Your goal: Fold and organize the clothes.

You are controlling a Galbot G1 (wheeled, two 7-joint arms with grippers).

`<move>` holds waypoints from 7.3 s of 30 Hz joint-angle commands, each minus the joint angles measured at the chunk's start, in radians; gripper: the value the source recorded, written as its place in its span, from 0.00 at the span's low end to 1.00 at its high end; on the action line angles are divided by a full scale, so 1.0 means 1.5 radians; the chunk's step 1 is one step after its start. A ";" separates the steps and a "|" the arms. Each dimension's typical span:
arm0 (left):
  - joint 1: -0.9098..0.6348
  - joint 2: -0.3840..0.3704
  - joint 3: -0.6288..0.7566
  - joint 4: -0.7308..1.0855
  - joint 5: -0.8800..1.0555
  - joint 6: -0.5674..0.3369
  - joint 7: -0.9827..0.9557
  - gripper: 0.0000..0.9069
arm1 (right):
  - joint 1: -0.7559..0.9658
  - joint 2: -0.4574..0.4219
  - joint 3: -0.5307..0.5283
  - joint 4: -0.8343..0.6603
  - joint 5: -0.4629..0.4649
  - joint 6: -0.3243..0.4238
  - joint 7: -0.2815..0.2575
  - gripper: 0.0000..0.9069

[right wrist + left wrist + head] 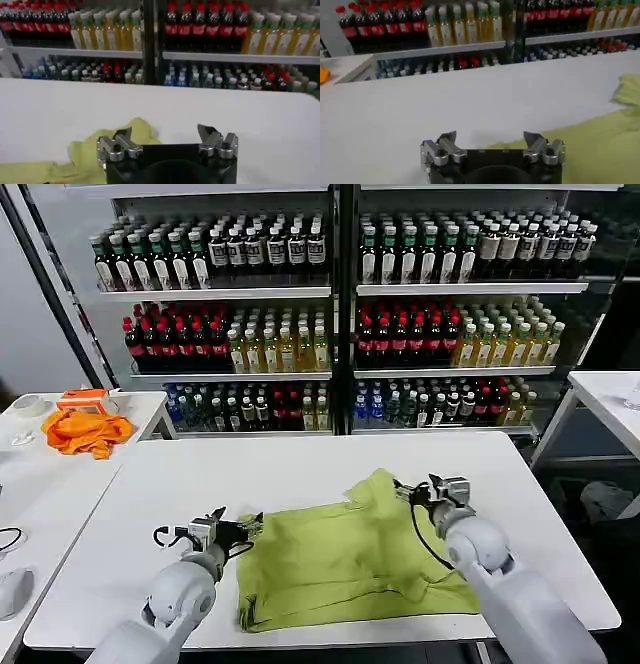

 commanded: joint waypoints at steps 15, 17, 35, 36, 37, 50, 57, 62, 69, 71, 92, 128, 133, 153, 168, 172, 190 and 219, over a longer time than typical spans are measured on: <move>0.036 -0.005 0.005 0.004 -0.039 0.005 -0.004 0.13 | 0.131 0.078 -0.102 -0.223 0.013 0.000 -0.042 0.97; 0.038 -0.007 0.004 0.009 -0.041 0.005 -0.002 0.06 | 0.133 0.080 -0.103 -0.229 0.015 0.000 -0.046 0.71; 0.050 -0.004 -0.020 -0.018 -0.081 -0.019 0.021 0.02 | 0.098 0.064 -0.079 -0.151 0.019 0.001 -0.050 0.00; 0.049 -0.004 -0.023 -0.022 -0.084 -0.023 0.022 0.02 | 0.094 0.059 -0.072 -0.139 0.020 0.001 -0.049 0.00; 0.048 -0.003 -0.025 -0.026 -0.089 -0.027 0.024 0.02 | 0.092 0.056 -0.068 -0.133 0.020 0.001 -0.049 0.00; 0.069 0.004 -0.051 -0.086 -0.117 -0.056 0.045 0.02 | 0.020 -0.025 0.023 0.038 0.054 0.001 -0.040 0.00; 0.119 0.014 -0.082 -0.131 -0.122 -0.054 0.053 0.02 | -0.060 -0.084 0.100 0.142 0.072 0.000 -0.036 0.00; 0.163 0.020 -0.101 -0.170 -0.122 -0.049 0.062 0.02 | -0.158 -0.113 0.157 0.221 0.078 0.000 -0.035 0.00; 0.215 0.029 -0.117 -0.202 -0.111 -0.039 0.075 0.02 | -0.277 -0.132 0.221 0.321 0.080 0.000 -0.030 0.00; 0.223 0.032 -0.119 -0.207 -0.102 -0.039 0.080 0.02 | -0.305 -0.135 0.237 0.345 0.079 0.000 -0.029 0.00; 0.248 0.054 -0.095 -0.198 0.069 -0.058 0.099 0.02 | -0.522 -0.062 0.329 0.410 0.009 0.000 -0.015 0.00; 0.352 -0.171 -0.054 -0.209 0.155 -0.095 -0.003 1.00 | -0.639 0.048 0.362 0.468 -0.126 0.002 -0.023 1.00; 0.347 -0.187 -0.049 -0.183 0.170 -0.104 -0.012 1.00 | -0.641 0.055 0.361 0.469 -0.128 0.002 -0.021 1.00; 0.351 -0.220 -0.036 -0.140 0.213 -0.165 -0.012 0.03 | -0.650 0.068 0.367 0.476 -0.128 0.004 -0.015 1.00; 0.349 -0.179 -0.131 -0.205 0.174 -0.179 0.002 0.02 | -0.649 0.072 0.366 0.479 -0.128 0.004 -0.009 1.00; 0.343 -0.134 -0.197 -0.228 0.135 -0.169 0.011 0.02 | -0.648 0.070 0.367 0.481 -0.126 0.004 -0.009 1.00; 0.317 -0.048 -0.283 -0.332 -0.253 -0.095 0.044 0.02 | -0.657 0.071 0.369 0.491 -0.126 0.004 -0.009 1.00; 0.210 -0.312 0.052 -0.117 -0.091 -0.122 0.040 0.02 | -0.683 0.069 0.380 0.514 -0.128 0.006 -0.011 1.00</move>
